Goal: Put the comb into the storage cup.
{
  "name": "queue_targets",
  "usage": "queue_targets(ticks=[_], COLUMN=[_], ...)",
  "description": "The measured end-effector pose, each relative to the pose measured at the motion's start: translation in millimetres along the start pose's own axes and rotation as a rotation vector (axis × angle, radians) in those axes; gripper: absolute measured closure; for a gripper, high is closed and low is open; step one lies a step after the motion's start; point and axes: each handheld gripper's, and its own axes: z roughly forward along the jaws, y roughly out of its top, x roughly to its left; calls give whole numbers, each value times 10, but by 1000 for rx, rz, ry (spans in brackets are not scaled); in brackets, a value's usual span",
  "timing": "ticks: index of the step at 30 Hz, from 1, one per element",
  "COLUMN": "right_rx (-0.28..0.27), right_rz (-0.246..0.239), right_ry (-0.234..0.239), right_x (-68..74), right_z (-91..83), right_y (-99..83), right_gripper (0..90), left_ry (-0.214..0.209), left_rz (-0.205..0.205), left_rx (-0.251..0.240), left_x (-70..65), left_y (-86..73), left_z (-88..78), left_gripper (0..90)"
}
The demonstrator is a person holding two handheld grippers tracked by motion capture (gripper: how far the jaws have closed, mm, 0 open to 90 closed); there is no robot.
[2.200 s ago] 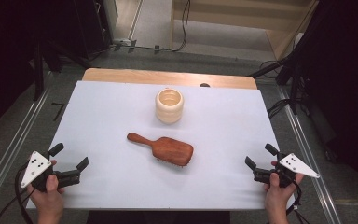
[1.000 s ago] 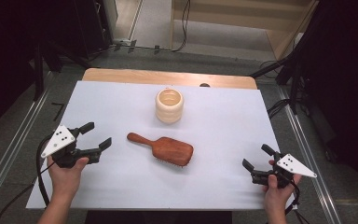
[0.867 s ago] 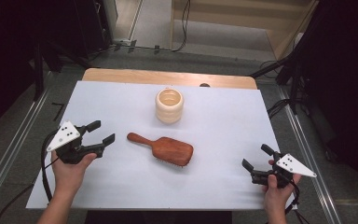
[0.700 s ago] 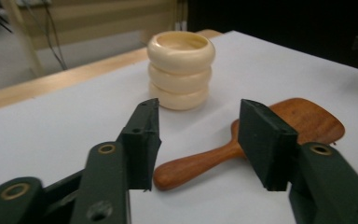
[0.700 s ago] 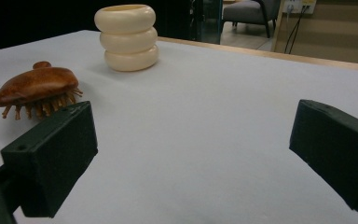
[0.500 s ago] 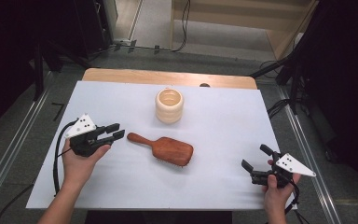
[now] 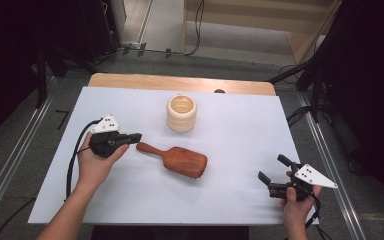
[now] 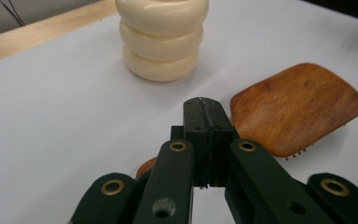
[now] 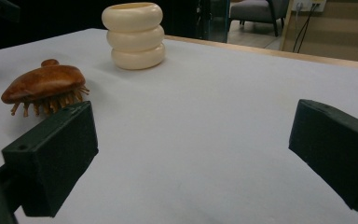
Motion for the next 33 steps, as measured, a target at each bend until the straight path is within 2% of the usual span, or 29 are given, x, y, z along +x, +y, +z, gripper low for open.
queue_targets(ticks=[1, 7, 9, 13, 15, 25, 28, 33], right_rx=[3, 2, 4, 5, 5, 9, 12, 18], right_rz=[-1, 1, 2, 1, 1, -10, -9, -11], right_ry=[-2, 5, 7, 10, 8, 12, 11, 11], right_x=[1, -4, -4, -4, -1, 0, 6, 10], right_z=[3, 3, 4, 8, 11, 23, 30, 33], right_y=[0, -2, -2, -3, -3, -3, -2, -1], right_gripper=[0, 0, 0, 0, 0, 0, 0, 0], left_ry=[-10, -39, -56, -72, -74, -76, -81, -78], left_rz=[8, 4, 3, 2, 7, 18, 30, 37], left_rx=[30, 75, 105, 129, 170, 243, 285, 313], left_x=[27, 88, 114, 140, 164, 203, 209, 204], left_y=[23, 83, 109, 115, 108, 112, 103, 82], left_z=[81, 289, 399, 491, 580, 723, 791, 836], left_gripper=[900, 900, 900, 900, 900, 900, 900, 900])
